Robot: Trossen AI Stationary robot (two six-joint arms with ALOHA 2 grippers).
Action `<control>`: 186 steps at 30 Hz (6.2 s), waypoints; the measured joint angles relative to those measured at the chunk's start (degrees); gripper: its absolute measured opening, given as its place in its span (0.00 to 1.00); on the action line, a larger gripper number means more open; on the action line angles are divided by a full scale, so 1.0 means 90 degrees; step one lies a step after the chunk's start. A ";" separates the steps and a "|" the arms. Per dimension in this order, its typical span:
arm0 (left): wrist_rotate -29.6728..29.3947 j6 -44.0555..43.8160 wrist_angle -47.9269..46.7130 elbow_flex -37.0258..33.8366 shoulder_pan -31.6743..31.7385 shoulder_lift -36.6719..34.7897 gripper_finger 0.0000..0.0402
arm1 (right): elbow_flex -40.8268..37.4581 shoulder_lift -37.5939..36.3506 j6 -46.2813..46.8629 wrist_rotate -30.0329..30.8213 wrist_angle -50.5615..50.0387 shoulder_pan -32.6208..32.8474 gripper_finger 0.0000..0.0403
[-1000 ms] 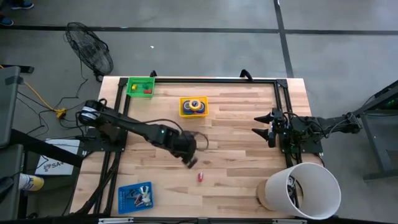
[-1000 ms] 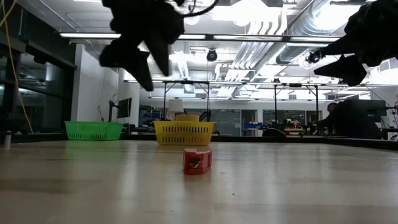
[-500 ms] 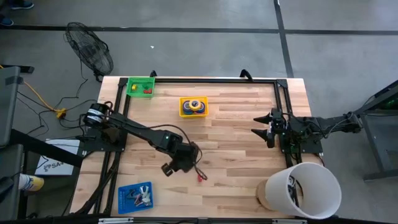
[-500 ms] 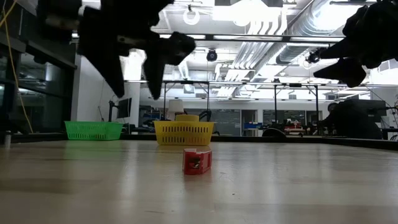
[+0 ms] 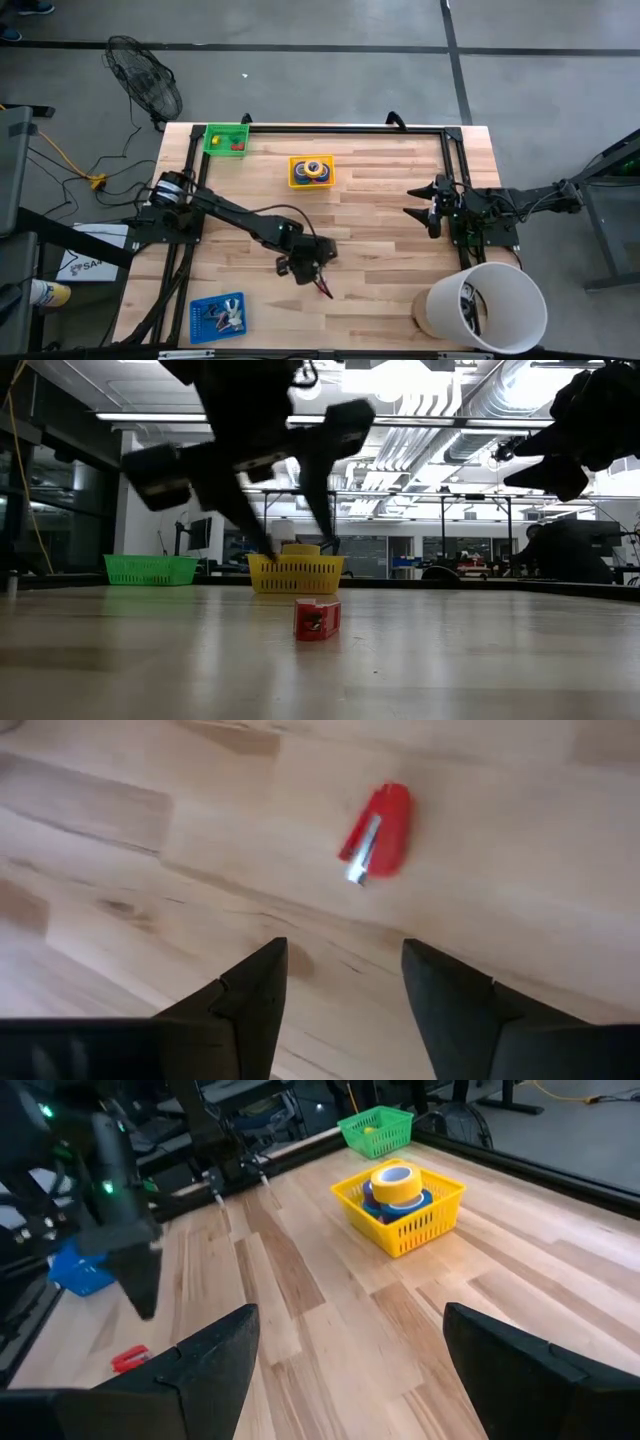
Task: Pick and place Stapler, Stapler remover, tape
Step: Put the red stapler into the green bin
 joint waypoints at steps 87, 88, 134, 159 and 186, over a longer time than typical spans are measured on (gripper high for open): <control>-0.0073 -0.4437 -0.0530 0.0695 -0.0610 0.1180 0.14 | 0.0002 0.0319 0.0000 -0.0002 -0.0041 0.0000 0.76; -0.0112 -0.4519 -0.0535 0.0695 -0.0579 0.1180 0.14 | 0.0002 0.0319 -0.0002 -0.0002 -0.0041 0.0000 0.76; -0.1192 -1.1907 -0.3272 0.0683 0.3371 -0.1113 0.14 | 0.0002 0.0316 -0.0002 -0.0002 -0.0041 0.0000 0.76; -0.3070 -1.0087 -0.4491 0.0685 0.7641 -0.1178 0.14 | 0.0002 0.0316 -0.0002 -0.0002 -0.0043 0.0000 0.76; -0.2650 -1.0065 -0.3146 -0.0492 0.8585 -0.1166 0.27 | 0.0002 0.0316 -0.0001 -0.0002 -0.0042 0.0000 0.76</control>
